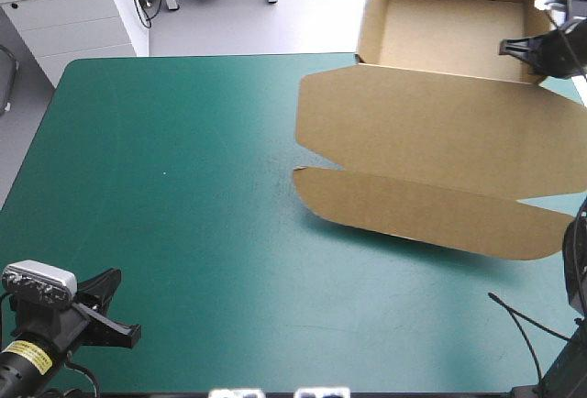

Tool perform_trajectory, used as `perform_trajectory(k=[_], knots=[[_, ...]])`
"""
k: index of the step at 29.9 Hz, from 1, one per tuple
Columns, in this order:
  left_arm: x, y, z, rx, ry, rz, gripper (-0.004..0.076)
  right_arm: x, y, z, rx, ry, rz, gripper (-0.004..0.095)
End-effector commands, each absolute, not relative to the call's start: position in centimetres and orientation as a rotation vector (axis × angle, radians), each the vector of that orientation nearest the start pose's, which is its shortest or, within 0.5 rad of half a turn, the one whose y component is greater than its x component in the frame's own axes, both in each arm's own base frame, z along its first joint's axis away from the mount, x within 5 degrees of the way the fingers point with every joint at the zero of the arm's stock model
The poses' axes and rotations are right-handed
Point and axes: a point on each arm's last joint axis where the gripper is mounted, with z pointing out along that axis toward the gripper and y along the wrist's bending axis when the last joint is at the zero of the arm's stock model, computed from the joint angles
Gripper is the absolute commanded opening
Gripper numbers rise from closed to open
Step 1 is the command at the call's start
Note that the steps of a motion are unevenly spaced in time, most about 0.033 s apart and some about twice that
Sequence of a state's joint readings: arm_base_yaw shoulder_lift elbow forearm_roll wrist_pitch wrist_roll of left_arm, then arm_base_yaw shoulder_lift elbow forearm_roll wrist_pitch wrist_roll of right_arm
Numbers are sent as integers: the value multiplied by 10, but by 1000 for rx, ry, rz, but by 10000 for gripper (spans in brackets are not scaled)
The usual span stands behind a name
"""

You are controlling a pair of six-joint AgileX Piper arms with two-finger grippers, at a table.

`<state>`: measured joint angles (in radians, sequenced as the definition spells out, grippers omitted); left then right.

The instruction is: Fold the box

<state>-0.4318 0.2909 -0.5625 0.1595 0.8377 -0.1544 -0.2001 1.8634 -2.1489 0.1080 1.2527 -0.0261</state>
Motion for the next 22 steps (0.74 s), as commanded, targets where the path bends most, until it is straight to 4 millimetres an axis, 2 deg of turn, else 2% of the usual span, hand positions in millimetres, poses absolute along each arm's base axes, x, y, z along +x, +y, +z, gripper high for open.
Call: perform_trajectory(k=[1,6,9,13,17,20,22], knots=[[51,-12,322,299,1932,-206,-6,374,-102,449,280,2355,-56,-19],[51,-12,322,299,1930,-209,-6,377,-143,429,328,2412,-188,-19],[51,-12,322,299,1930,-209,-8,384,-163,410,405,2449,-190,-19],[51,-12,322,299,1930,-209,-8,398,-180,379,445,2515,-185,-18],[51,-12,322,299,1930,-206,-8,411,-188,353,461,2572,-170,0],[51,-12,322,299,1930,-206,-8,415,-188,345,431,2592,-150,110],[51,-12,322,299,1930,-206,-8,415,-187,345,421,2593,-142,266]])
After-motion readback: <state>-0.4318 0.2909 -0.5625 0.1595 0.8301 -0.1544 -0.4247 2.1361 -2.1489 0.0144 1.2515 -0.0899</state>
